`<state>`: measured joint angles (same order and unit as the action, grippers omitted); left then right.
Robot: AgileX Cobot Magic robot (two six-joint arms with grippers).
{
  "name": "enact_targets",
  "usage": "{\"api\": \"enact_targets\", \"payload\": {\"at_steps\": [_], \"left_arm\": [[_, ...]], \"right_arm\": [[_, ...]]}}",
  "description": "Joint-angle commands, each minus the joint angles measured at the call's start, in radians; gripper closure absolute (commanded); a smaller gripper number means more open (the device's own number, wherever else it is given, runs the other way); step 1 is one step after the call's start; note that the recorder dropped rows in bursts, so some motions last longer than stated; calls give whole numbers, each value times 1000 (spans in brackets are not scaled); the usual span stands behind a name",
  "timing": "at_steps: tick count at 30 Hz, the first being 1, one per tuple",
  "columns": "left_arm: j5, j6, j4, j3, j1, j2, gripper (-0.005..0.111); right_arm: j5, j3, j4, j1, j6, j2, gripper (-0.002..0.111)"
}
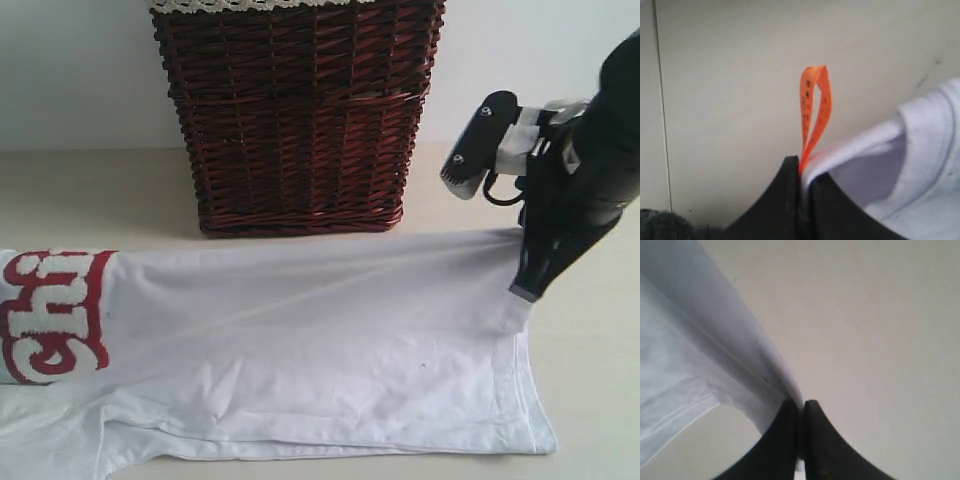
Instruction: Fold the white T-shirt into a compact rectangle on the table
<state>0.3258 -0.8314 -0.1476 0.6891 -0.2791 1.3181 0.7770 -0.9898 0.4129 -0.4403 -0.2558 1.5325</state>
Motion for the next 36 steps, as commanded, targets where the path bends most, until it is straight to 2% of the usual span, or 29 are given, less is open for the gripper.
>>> {"api": "enact_targets", "payload": {"at_steps": [1, 2, 3, 5, 6, 7, 8, 9, 11, 13, 14, 17, 18, 19, 21, 25, 27, 29, 36], "left_arm": [[-247, -3, -15, -3, 2, 155, 105], [-288, -3, -19, -3, 2, 172, 102], [-366, -3, -21, -3, 2, 204, 90], [-459, -3, -21, -3, 2, 226, 60], [-514, -3, -21, -3, 2, 228, 41], [-559, 2, -31, -3, 2, 228, 31], [-614, 2, -65, -3, 2, 228, 29], [-644, 2, -67, -3, 2, 228, 29], [-657, 21, -88, -3, 2, 222, 38], [-618, 217, -145, -3, 4, 192, 52], [-574, 306, -147, -1, 4, 175, 60], [-326, 430, -145, 50, 4, 135, 89], [-222, 428, -145, 77, 12, 129, 101], [-109, 416, -145, 99, 15, 127, 106], [104, 386, -158, 144, 26, 127, 107], [321, 273, -358, 142, 44, 127, 107], [398, 155, -449, 113, 56, 127, 107], [413, 130, -474, 79, 77, 127, 107], [353, 130, -477, 24, 166, 127, 107]], "right_arm": [[-209, -4, 289, -2, 268, 114, 105], [-232, -4, 342, -2, 323, 128, 101], [-277, -4, 458, -2, 439, 159, 90], [-295, -4, 654, -2, 632, 190, 71], [-290, -4, 757, -2, 734, 197, 61], [-283, -4, 818, -2, 800, 197, 57], [-270, -4, 873, -2, 863, 195, 54], [-248, -4, 890, -2, 896, 188, 54], [-230, -7, 883, -2, 960, 169, 55], [-230, -7, 851, -2, 987, 148, 65], [-230, -7, 822, -2, 987, 136, 74], [-245, -7, 725, -2, 983, 99, 107], [-256, -7, 671, -2, 971, 89, 108], [-274, -7, 588, -2, 911, 82, 108], [-308, -7, 332, -2, 666, 77, 108], [-304, -7, -176, -2, 179, 103, 108], [-294, -7, -343, -2, 34, 128, 108], [-294, -7, -413, -2, 6, 160, 108], [-308, -7, -404, 2, 54, 294, 108]]}}
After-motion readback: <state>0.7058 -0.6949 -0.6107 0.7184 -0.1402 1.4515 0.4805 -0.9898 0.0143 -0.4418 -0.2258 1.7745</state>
